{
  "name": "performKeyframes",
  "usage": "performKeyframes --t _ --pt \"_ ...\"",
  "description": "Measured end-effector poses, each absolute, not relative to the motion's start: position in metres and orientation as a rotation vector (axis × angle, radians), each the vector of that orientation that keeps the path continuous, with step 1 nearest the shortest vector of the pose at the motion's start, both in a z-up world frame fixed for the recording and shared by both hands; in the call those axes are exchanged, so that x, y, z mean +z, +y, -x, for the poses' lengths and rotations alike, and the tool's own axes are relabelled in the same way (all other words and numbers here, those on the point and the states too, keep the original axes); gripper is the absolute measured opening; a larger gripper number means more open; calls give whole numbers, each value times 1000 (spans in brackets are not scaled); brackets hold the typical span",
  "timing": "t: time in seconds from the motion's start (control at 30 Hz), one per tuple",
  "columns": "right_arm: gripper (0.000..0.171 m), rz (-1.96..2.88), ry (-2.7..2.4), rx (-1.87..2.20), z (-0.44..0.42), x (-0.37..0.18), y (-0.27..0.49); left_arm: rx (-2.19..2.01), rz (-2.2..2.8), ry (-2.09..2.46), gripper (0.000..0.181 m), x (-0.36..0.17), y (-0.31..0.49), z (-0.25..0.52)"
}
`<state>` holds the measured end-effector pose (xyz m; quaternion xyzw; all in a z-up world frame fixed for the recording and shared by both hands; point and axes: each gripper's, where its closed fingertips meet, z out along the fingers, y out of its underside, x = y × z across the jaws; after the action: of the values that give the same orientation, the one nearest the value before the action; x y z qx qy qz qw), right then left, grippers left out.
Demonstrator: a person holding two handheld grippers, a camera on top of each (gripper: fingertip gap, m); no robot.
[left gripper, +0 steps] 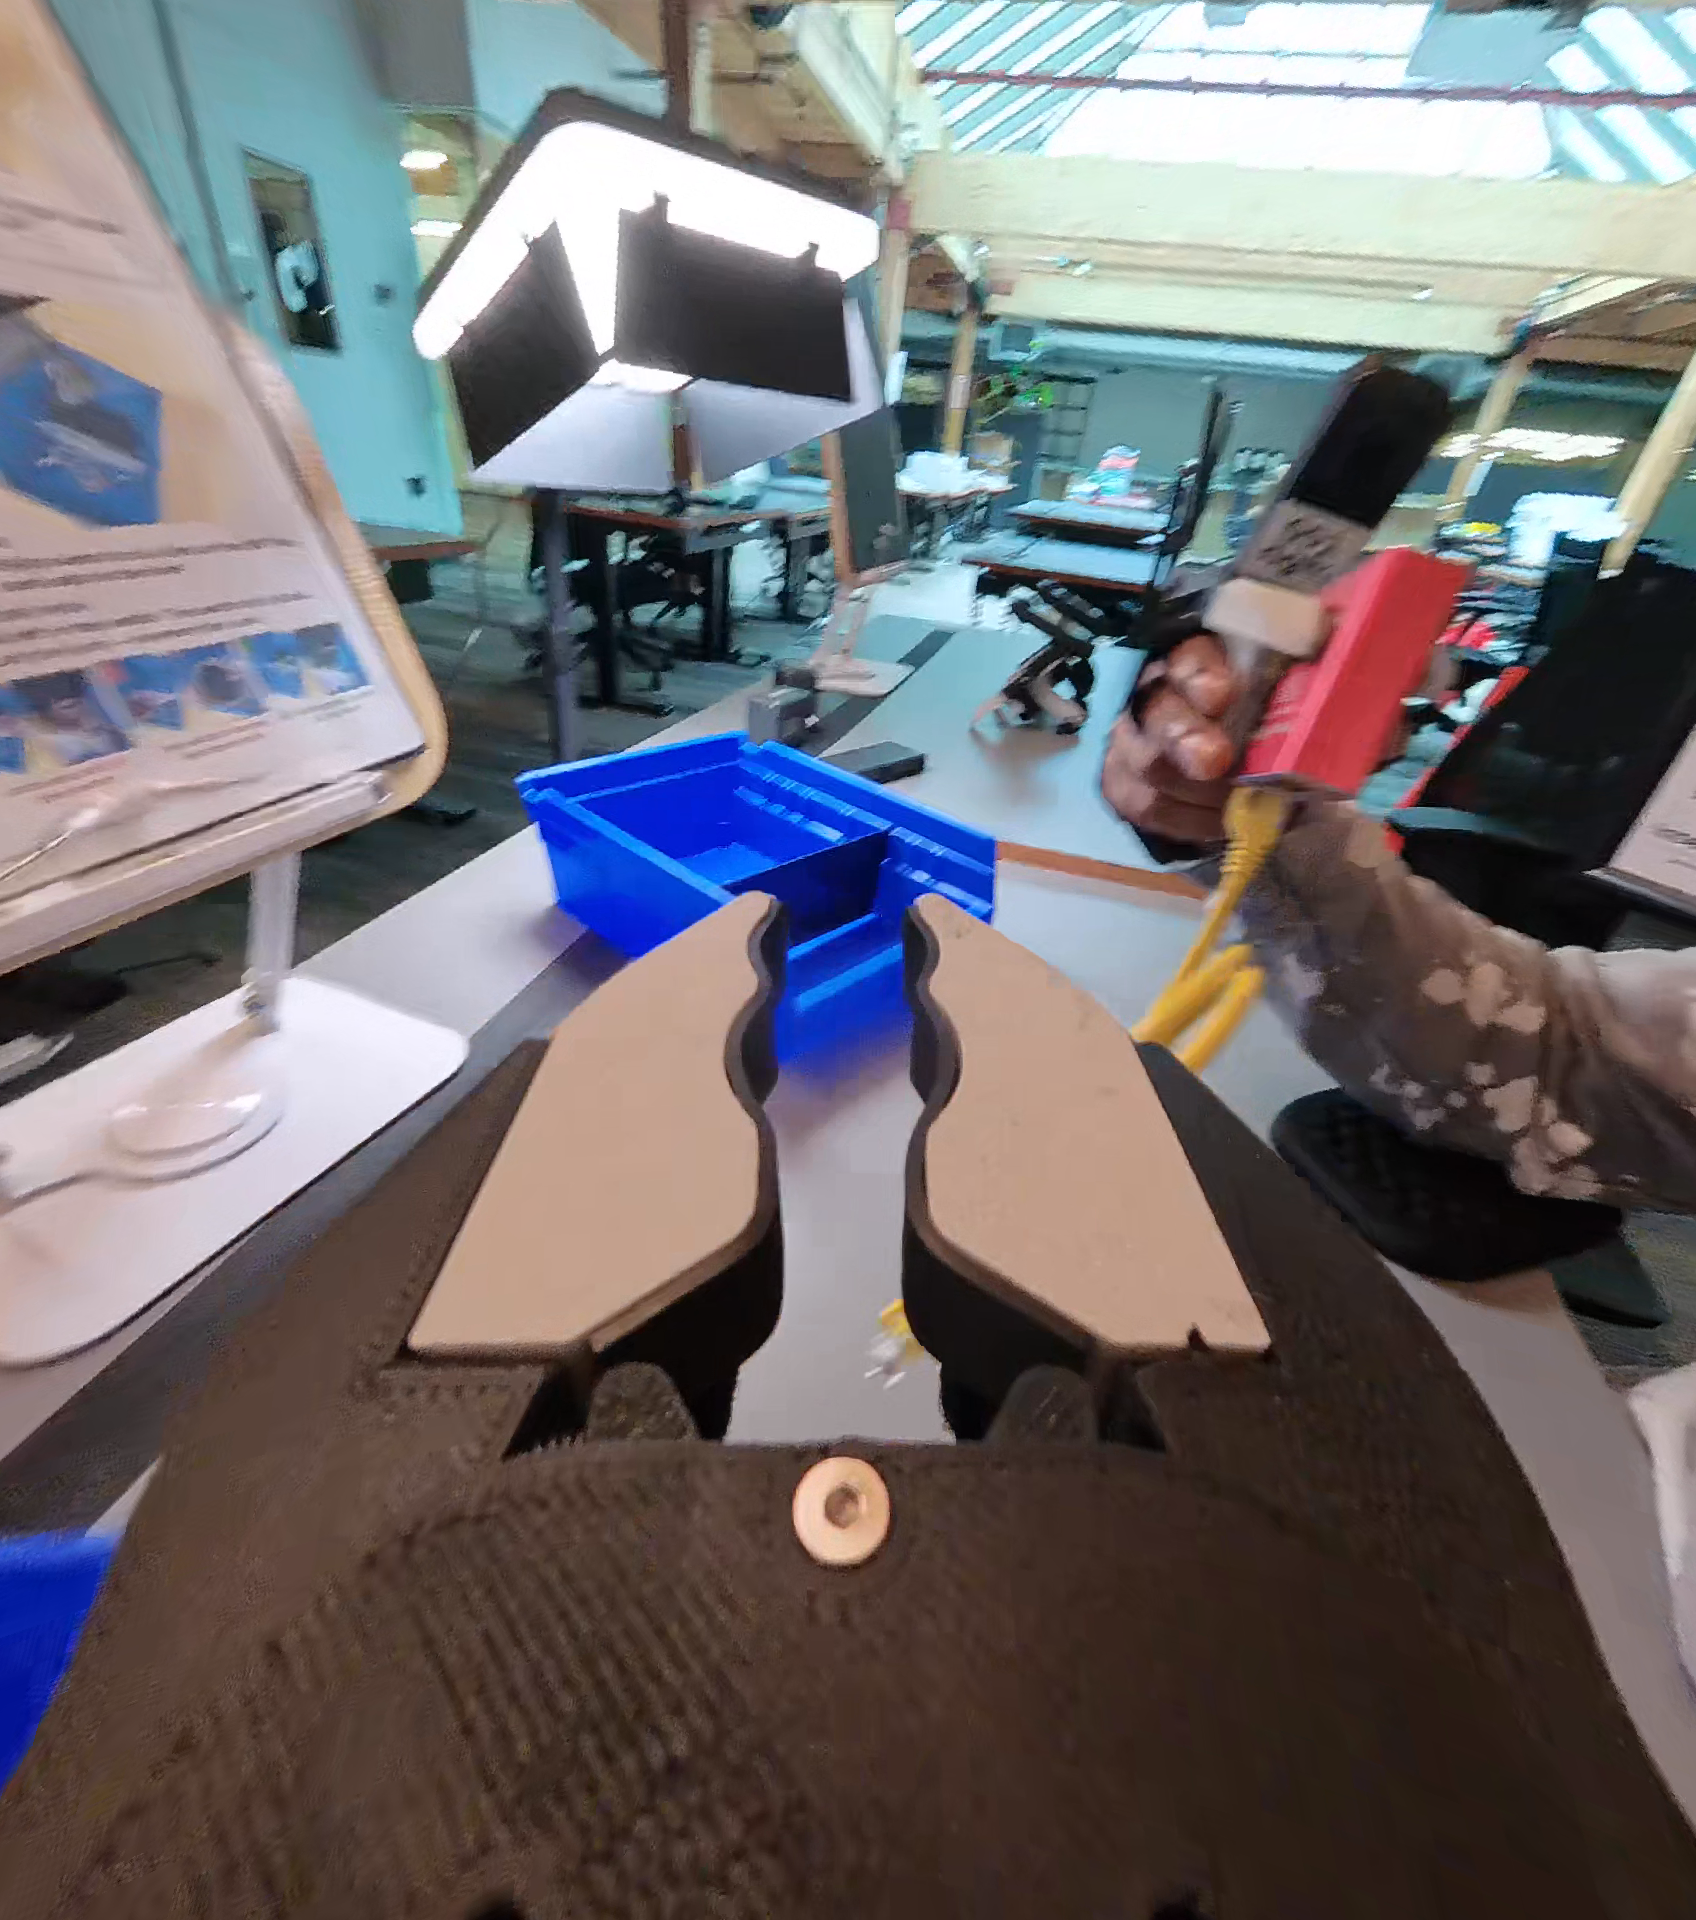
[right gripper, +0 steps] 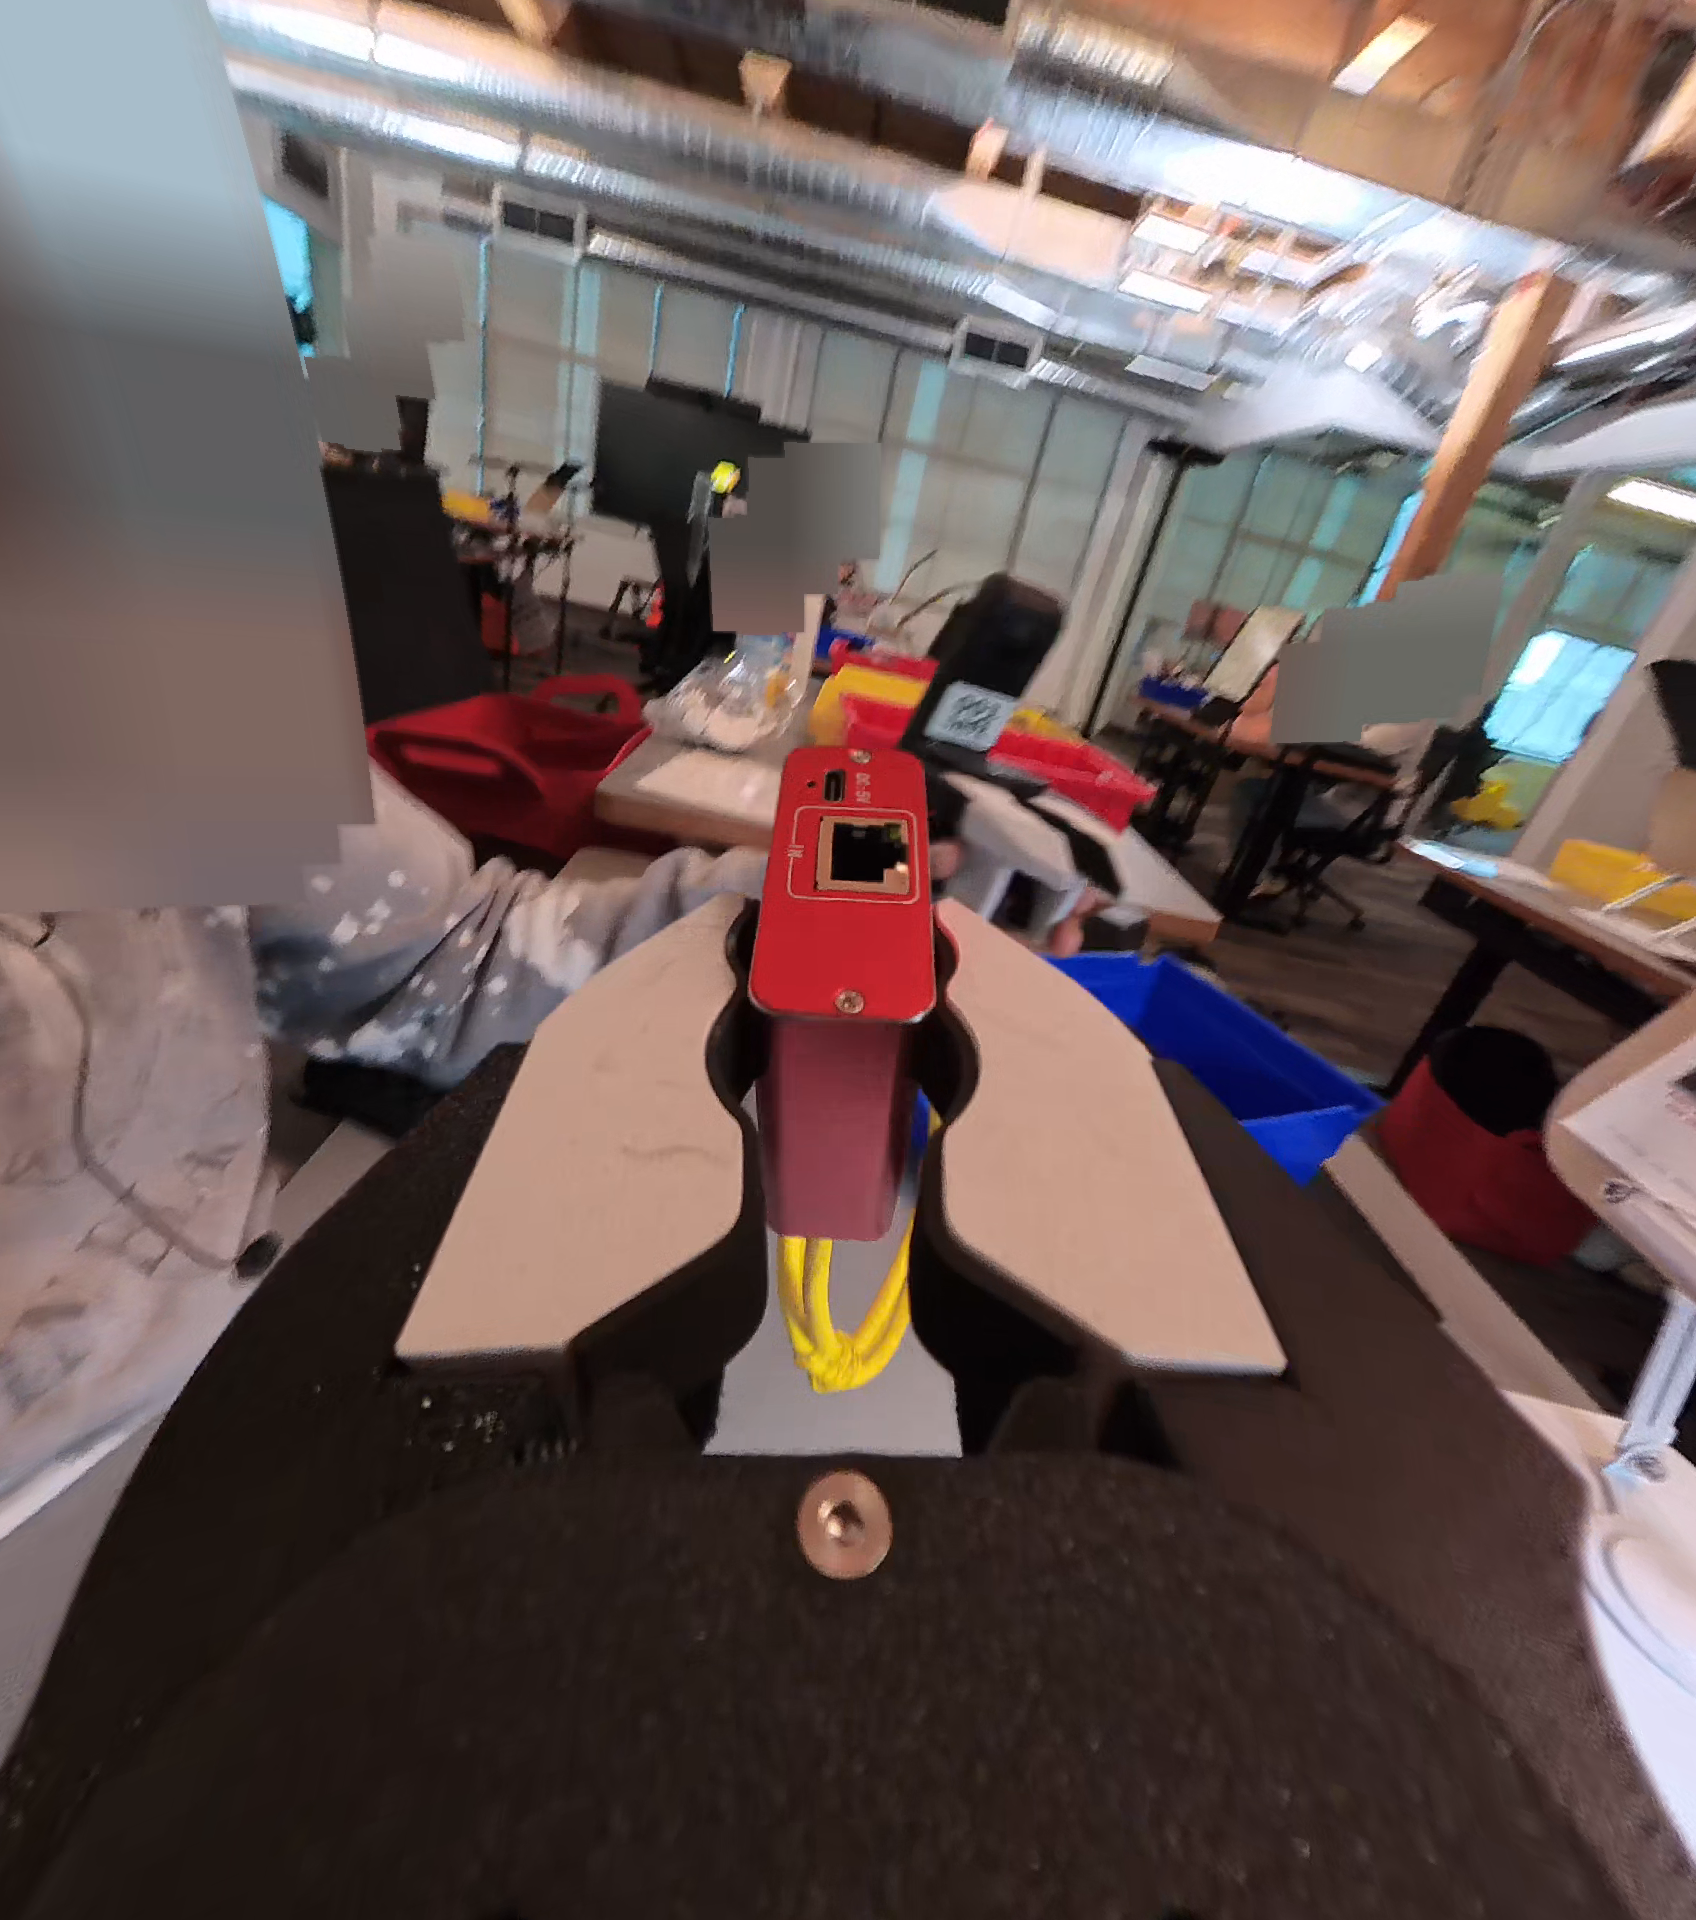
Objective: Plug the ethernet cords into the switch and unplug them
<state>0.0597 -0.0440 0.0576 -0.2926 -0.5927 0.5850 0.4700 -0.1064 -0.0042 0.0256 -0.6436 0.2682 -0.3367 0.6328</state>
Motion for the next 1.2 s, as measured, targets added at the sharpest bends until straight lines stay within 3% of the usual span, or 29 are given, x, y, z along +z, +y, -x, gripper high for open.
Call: performKeyframes --t 0.13,0.23,0.4,0.5,0.67,0.87,1.1,1.2 --pt "29 763 -1107 1452 -57 79 -4 -773 1276 675 21 72 -37 60" --pt "29 826 -900 1455 -59 84 24 -760 1241 795 14 79 -62 16" --pt "28 886 -848 1395 -49 77 32 -1196 1476 851 23 5 -52 -74" --pt "28 860 -855 1385 -46 82 21 -1431 1566 707 40 -40 -31 -108" --pt "27 798 -895 1320 -44 90 4 -1611 1394 408 46 -29 -8 -97" --pt "27 796 -884 1272 -41 90 3 -1531 1337 323 38 -17 4 -65" --pt "28 870 -956 1240 -30 78 5 -706 1499 730 38 -36 9 -60" --pt "28 866 -985 1260 -22 75 -2 -729 1506 758 37 -35 3 -73"
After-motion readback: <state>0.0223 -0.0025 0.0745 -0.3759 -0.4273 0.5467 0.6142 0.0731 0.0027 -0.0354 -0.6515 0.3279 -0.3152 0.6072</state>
